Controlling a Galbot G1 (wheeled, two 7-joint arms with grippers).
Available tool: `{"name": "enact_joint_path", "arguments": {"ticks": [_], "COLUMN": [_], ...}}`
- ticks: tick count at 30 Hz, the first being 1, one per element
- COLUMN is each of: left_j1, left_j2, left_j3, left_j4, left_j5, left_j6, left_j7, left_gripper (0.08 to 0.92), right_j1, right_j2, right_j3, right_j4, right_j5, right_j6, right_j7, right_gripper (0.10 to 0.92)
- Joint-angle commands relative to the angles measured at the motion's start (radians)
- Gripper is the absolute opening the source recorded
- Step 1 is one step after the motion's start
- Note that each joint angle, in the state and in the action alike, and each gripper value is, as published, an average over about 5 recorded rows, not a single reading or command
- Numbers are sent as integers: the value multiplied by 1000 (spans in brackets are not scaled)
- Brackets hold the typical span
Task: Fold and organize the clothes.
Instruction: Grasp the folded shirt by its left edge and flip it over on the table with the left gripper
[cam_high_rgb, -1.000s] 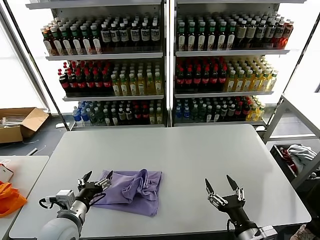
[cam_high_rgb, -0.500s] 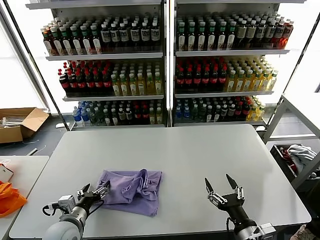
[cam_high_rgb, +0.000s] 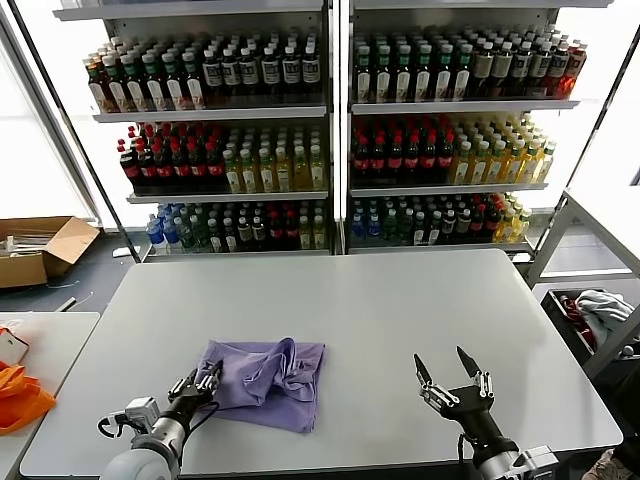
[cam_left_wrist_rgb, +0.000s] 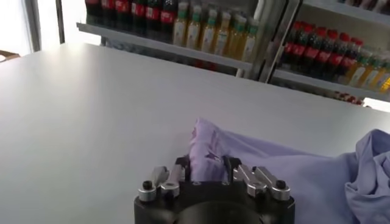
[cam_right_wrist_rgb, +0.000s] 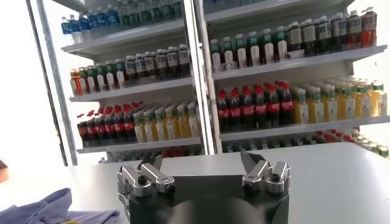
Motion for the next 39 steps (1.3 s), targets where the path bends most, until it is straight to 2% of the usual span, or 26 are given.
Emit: {"name": "enact_joint_path", "arguments": {"ticks": [1, 5, 9, 13, 16, 19, 22, 27, 31, 35, 39], "left_j1": [15, 34, 50, 65, 93, 112, 119, 116, 112, 100, 57], "left_j2": [-48, -40, -25, 34, 115, 180, 213, 211, 168, 84, 17], "left_j3": [-54, -145, -322, -518, -640, -714, -743, -699, -569, -353, -81], "left_j4": [-7, -61, -85, -69, -48, -42, -60, -141, -238, -310, -354], "left_j5": [-54, -99, -135, -175, -228, -261, -267, -250, -199, -138, -117], "left_j6": [-47, -61, -63, -61, -56, -44, -33, -6, 10, 18, 9], "left_j7": [9, -2, -3, 6, 21, 28, 31, 19, -15, -63, -155], "left_gripper": [369, 248, 151, 128, 128, 128, 128, 128, 128, 128, 128], "right_j1": [5, 11, 12, 8, 7, 10, 13, 3, -17, -31, -37], "right_j2": [-8, -16, -18, -20, -23, -24, -22, -20, -22, -21, -17], "right_j3": [25, 41, 46, 44, 39, 31, 25, 28, 40, 49, 54], "right_j4": [-2, -8, -11, -12, -15, -17, -15, -6, -6, -11, -15], "right_j5": [32, 52, 60, 60, 60, 59, 57, 55, 56, 56, 55], "right_j6": [2, 3, 5, 9, 13, 14, 14, 16, 25, 33, 34], "right_j7": [-2, -2, -2, -4, -5, -5, -4, -5, -9, -11, -11], "right_gripper": [823, 823, 823, 823, 823, 823, 823, 823, 823, 823, 823]}}
